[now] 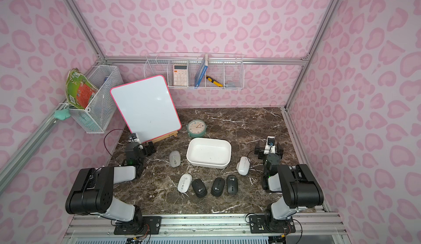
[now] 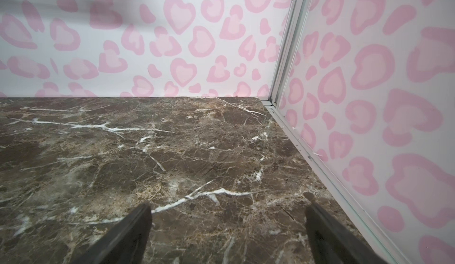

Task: Take out the mouse from the storage box
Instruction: Reset both arms

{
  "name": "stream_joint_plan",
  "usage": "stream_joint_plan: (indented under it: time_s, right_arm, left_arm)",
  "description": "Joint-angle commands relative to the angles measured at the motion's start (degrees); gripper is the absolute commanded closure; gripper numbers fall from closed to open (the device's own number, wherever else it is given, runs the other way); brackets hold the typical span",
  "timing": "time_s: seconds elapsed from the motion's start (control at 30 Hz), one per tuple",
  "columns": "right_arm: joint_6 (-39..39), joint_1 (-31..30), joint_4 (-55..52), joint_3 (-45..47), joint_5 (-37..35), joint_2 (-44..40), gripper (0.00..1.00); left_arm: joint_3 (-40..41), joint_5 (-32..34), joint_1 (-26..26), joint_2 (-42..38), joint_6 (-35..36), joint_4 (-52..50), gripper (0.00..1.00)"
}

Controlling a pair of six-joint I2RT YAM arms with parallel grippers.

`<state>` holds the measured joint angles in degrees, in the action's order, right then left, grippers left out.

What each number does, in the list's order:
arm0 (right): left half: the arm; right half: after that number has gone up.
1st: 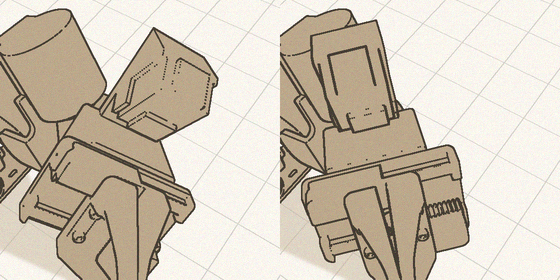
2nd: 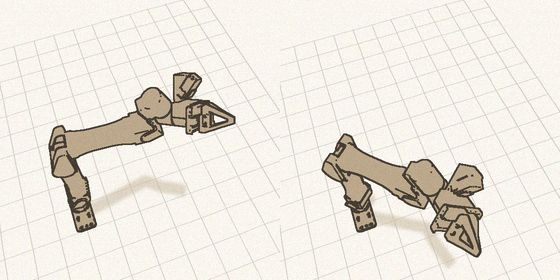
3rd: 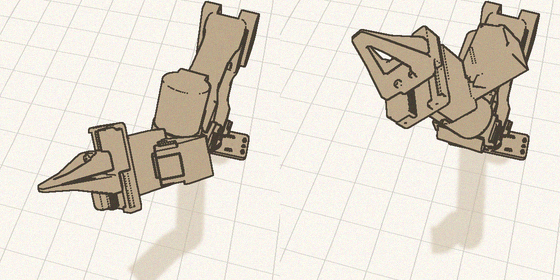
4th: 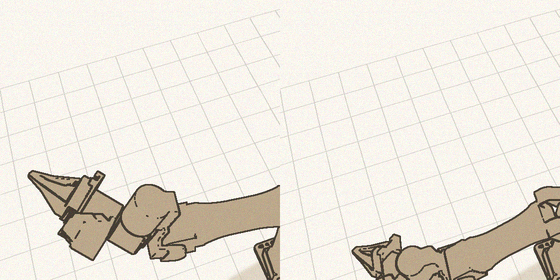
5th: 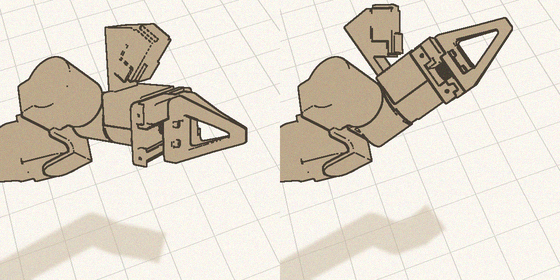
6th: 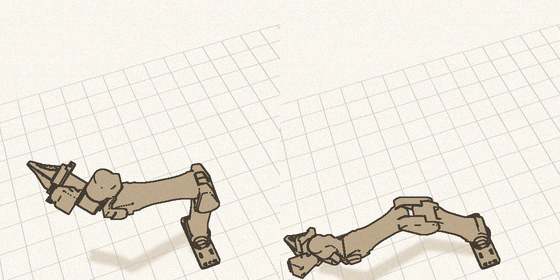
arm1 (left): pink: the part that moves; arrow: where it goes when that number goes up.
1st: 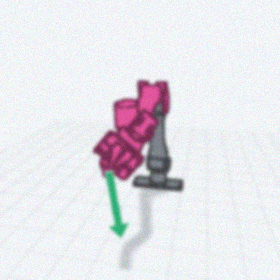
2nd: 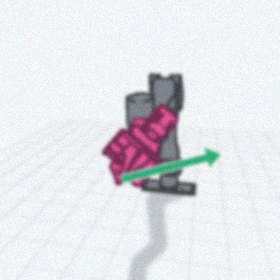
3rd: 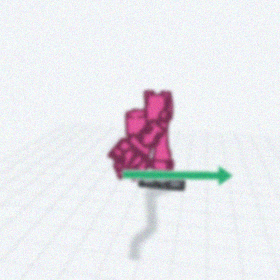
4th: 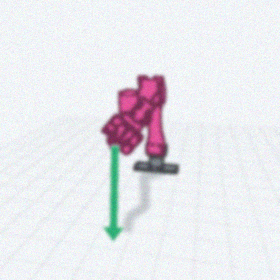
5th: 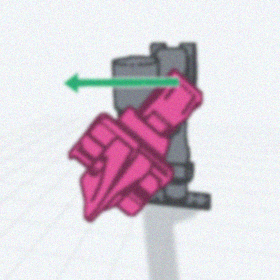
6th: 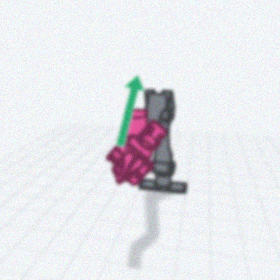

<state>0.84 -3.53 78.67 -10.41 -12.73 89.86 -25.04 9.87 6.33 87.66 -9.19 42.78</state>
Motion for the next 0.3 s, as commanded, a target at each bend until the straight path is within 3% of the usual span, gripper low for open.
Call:
stream_joint_plan:
  time_s: [0.0, 0.27]
  right_arm:
    - [0.13, -0.01, 2.3, 0.13, 0.07, 0.09, 0.0]
    - [0.14, -0.02, 2.36, 0.12, 0.08, 0.09, 0.0]
  left_arm:
    - [-0.53, 0.5, 0.08, 0.2, 0.11, -0.47, 0.0]
    - [-0.47, 0.57, 0.04, 0.05, 0.16, -0.44, 0.0]
